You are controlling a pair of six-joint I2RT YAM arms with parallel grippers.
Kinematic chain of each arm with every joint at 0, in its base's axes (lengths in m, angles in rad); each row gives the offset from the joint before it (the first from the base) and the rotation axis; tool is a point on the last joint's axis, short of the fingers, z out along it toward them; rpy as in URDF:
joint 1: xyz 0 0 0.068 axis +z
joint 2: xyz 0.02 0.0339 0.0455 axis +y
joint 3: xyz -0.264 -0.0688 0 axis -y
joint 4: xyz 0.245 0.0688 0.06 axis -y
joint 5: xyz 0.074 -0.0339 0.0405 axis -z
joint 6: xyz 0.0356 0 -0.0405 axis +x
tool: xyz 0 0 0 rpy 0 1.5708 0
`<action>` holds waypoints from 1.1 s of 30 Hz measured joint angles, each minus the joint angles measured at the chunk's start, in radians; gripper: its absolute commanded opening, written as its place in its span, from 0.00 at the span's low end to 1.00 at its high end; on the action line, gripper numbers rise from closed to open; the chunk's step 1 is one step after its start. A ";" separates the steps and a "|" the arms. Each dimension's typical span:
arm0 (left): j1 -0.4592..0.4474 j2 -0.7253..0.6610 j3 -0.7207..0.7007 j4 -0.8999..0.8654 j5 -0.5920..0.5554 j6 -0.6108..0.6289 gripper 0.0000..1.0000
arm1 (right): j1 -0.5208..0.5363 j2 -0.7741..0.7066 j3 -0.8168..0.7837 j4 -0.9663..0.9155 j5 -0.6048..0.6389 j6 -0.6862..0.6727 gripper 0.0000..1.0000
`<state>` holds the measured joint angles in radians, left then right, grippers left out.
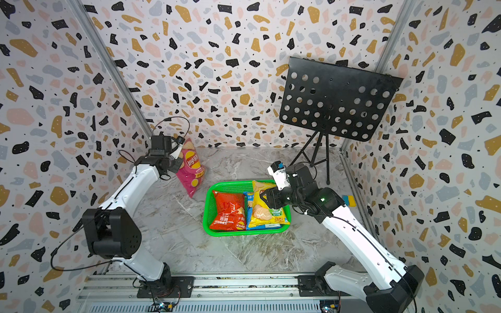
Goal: Put the potato chips into the basket
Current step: Pick up the potato chip from the center of the board.
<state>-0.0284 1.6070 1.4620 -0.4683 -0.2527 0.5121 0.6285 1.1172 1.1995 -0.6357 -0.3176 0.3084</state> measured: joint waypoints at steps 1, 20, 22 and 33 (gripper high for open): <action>0.000 -0.041 -0.003 -0.002 0.018 0.029 0.00 | 0.000 -0.006 -0.015 0.021 -0.021 -0.001 0.58; -0.078 -0.373 0.246 -0.518 0.533 0.043 0.00 | 0.219 0.049 -0.026 0.362 -0.014 0.186 0.58; -0.101 -0.385 0.246 -0.536 0.552 0.010 0.00 | 0.262 0.078 0.001 0.369 0.032 0.203 0.58; -0.184 -0.424 0.212 -0.541 0.564 -0.174 0.00 | 0.432 0.190 0.095 0.382 0.258 0.245 0.62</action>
<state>-0.2123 1.1831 1.6745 -1.0092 0.3111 0.3378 1.0607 1.3071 1.2942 -0.2539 -0.0593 0.5537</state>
